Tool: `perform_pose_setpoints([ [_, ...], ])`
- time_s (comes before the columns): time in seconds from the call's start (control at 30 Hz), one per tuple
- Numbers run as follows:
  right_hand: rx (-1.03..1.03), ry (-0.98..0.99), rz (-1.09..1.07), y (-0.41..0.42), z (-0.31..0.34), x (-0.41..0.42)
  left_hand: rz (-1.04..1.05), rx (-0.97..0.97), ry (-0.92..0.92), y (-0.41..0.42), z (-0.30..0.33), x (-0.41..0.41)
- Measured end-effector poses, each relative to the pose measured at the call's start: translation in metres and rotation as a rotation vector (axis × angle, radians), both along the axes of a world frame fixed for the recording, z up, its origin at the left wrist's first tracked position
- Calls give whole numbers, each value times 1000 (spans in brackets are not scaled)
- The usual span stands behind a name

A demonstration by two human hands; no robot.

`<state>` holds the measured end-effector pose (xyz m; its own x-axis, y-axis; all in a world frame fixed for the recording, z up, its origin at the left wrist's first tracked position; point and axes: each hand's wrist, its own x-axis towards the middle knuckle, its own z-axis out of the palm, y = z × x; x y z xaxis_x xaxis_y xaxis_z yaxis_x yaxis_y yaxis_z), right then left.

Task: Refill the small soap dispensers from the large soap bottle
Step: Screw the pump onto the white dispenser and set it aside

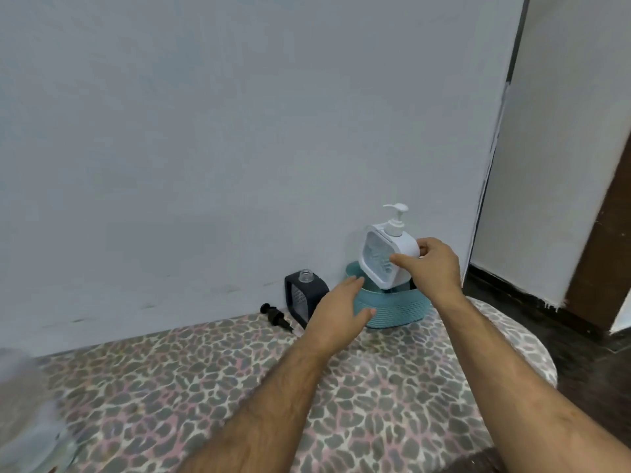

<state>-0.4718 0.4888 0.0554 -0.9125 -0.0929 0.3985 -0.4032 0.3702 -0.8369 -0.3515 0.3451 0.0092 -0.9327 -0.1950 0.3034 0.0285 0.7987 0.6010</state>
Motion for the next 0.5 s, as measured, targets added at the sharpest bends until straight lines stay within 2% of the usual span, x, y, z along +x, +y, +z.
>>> perform_pose_setpoints([
  [0.33,216,-34,-86,-16,-30,-42,-13,-390,-89,-5,-24,-49],
  [0.5,335,-24,-127,-21,-40,-48,2,-420,-63,-4,-37,-50],
])
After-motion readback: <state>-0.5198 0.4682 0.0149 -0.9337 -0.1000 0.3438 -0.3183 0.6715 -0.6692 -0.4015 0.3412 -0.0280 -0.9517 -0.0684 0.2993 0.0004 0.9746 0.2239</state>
